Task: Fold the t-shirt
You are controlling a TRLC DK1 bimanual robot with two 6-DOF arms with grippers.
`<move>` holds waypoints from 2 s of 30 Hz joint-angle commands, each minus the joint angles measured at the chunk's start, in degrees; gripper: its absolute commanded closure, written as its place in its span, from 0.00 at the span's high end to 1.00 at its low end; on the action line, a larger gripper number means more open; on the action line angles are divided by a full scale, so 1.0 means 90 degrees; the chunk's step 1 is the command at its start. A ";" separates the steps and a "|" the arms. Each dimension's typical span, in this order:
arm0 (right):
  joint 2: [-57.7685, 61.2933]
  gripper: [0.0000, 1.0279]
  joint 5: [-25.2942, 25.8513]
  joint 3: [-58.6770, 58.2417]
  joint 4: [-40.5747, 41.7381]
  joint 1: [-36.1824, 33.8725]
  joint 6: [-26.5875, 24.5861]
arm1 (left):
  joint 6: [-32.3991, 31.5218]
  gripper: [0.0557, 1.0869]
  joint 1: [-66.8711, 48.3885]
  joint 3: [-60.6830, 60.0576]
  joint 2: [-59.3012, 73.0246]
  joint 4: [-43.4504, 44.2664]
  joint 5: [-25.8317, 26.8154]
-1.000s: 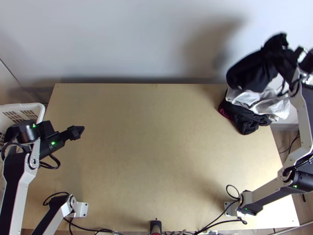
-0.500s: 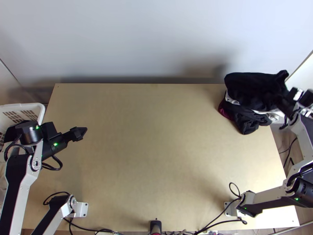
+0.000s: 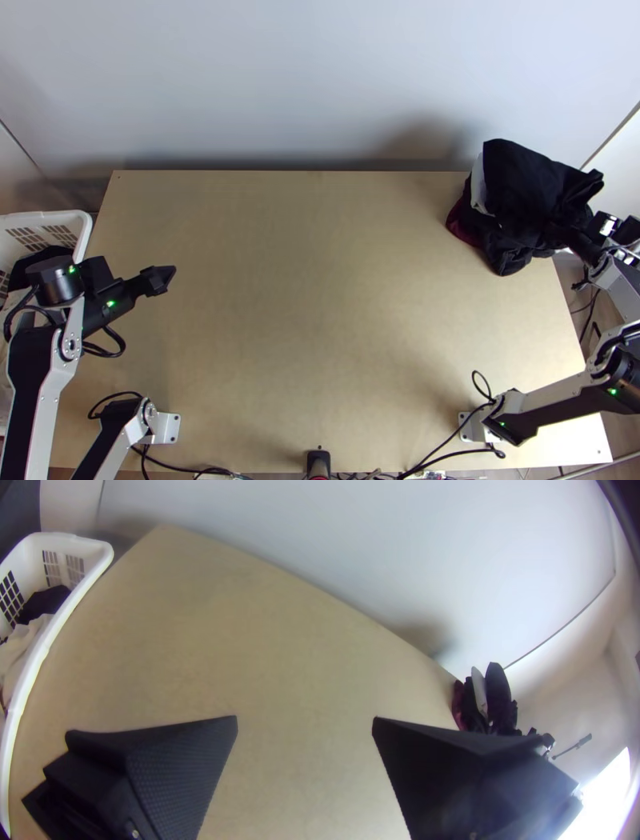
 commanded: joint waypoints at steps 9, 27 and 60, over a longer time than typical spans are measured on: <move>-0.1833 0.96 0.0005 -0.0161 -0.0442 0.0173 0.0464 | 0.0021 0.96 0.0061 -0.0114 -0.0209 -0.0077 0.0008; -0.2243 0.03 0.0034 0.1118 -0.0637 0.1804 0.0933 | -0.0018 0.96 0.0188 -0.0622 -0.0697 -0.0038 0.0008; 0.1771 0.03 0.1001 0.1226 -0.0217 0.2185 0.0406 | 0.0217 0.96 0.0608 -0.0925 -0.0990 -0.0077 0.0008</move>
